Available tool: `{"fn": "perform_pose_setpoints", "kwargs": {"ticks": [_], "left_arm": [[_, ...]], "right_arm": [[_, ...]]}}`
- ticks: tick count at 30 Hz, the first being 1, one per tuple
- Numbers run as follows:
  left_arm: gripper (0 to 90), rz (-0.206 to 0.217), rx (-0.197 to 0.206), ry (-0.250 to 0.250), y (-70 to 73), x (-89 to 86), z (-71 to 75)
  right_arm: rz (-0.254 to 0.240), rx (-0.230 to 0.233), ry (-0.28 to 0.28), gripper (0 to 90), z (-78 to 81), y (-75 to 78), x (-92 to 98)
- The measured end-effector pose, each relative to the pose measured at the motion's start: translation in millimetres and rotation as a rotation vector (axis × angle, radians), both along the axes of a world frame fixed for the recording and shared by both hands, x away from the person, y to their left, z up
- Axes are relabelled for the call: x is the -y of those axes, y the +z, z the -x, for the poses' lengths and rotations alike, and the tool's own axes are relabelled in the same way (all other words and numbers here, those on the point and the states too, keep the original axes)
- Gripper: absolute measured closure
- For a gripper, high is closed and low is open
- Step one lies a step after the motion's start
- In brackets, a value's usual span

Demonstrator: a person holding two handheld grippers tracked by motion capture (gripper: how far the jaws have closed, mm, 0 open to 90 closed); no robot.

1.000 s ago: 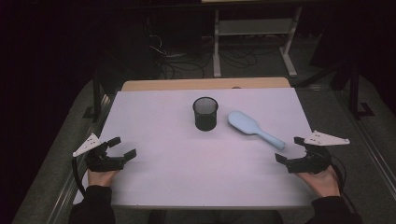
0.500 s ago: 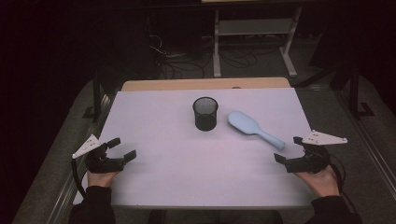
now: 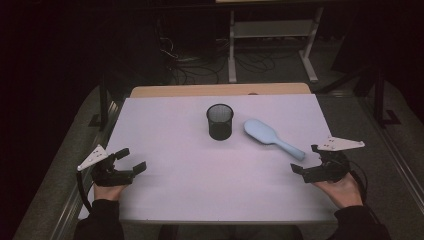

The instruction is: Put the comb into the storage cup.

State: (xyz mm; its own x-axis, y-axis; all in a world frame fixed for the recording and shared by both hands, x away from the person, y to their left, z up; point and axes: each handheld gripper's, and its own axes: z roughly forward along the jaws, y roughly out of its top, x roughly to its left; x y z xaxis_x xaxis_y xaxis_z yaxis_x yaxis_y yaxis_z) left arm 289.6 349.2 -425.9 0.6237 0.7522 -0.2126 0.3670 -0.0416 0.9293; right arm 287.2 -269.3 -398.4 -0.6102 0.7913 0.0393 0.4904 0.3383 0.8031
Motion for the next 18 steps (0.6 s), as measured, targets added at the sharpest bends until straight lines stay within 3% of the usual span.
{"fn": "perform_pose_setpoints", "kwargs": {"ticks": [9,18], "left_arm": [[0.0,-0.004,0.001,0.001,0.0,0.1,0.1],[0.0,-0.008,0.001,0.002,-0.1,0.3,0.0]], "right_arm": [[0.046,-0.019,0.054,0.0,-12.4,18.6,-6.4],[0.075,-0.054,0.088,0.0,-21.8,23.3,-10.1]]}}
